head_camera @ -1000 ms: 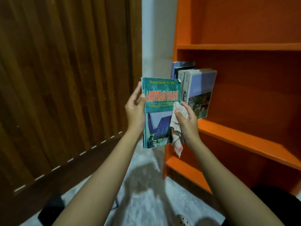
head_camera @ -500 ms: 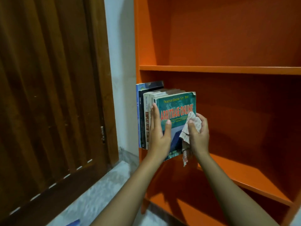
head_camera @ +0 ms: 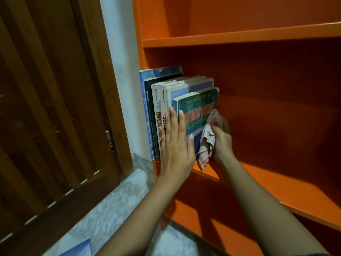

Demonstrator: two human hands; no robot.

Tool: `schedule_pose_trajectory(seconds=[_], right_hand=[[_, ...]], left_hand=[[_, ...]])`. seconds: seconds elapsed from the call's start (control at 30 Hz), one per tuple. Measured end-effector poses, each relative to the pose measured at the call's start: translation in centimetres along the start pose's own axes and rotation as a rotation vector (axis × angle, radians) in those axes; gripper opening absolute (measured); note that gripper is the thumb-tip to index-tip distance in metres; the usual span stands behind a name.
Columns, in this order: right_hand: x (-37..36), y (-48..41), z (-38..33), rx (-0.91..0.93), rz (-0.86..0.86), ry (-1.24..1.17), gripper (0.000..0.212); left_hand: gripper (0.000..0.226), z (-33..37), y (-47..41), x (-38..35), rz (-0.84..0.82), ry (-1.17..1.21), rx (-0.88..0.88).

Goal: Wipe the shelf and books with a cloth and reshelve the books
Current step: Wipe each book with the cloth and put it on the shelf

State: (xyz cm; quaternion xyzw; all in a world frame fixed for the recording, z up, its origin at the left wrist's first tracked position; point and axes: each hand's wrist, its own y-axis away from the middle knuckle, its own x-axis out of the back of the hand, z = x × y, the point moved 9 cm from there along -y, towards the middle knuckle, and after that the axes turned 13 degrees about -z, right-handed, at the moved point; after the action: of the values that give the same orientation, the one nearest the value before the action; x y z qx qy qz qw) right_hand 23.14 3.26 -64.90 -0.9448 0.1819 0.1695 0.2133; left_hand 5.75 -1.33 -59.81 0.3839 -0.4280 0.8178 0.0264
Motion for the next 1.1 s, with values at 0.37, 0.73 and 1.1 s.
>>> schedule_pose_trajectory(seconds=[0.37,0.73,1.1], right_hand=[[0.0,-0.7,2.0,-0.046,0.012,-0.033,0.029],[0.0,0.2,2.2,0.023,0.079,-0.008,0.027],[1.4,1.3,0.3,0.077,0.059,0.087,0.023]], left_hand=[[0.067,-1.9,-1.0,0.5,0.05,0.049,-0.055],[0.065,-2.1,-0.9,0.4,0.068,0.052,-0.048],[0.066,-1.7,-0.5,1.1,0.069,0.083,-0.053]])
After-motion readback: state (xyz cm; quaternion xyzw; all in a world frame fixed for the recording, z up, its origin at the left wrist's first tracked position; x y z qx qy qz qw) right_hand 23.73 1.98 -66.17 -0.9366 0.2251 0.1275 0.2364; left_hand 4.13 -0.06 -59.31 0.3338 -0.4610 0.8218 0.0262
